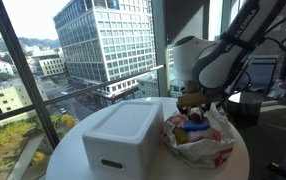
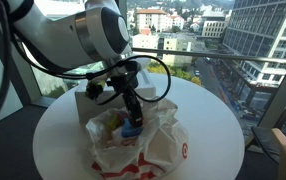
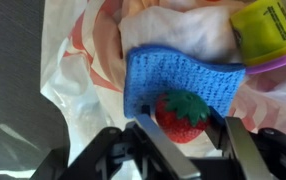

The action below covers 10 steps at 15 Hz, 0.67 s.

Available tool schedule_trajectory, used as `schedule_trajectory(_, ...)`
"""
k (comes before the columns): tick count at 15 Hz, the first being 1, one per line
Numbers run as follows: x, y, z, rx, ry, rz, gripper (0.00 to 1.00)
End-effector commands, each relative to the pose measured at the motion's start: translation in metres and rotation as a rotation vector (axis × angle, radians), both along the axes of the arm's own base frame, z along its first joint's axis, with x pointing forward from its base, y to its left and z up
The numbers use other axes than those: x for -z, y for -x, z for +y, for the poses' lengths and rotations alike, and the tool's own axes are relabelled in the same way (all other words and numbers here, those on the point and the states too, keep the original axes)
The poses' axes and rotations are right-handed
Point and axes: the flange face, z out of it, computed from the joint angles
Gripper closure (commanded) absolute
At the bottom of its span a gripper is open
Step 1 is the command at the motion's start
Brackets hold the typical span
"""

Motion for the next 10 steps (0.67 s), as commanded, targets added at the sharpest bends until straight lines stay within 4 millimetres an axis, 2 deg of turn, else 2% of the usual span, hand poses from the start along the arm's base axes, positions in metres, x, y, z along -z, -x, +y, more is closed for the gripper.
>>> schedule_trajectory(1, -0.02, 0.022, 0.011, -0.057, -0.038, -0.087, 0.11)
schedule_trajectory(2, -0.025, 0.028, 0.015, -0.066, -0.049, -0.095, 0.02)
schedule_trajectory(3, -0.034, 0.036, 0.021, -0.08, -0.053, -0.111, 0.0)
schedule_trajectory(7, -0.061, 0.057, 0.063, -0.186, -0.098, -0.123, 0.0)
schedule_trajectory(10, -0.063, 0.055, 0.102, -0.33, -0.148, -0.092, 0.0)
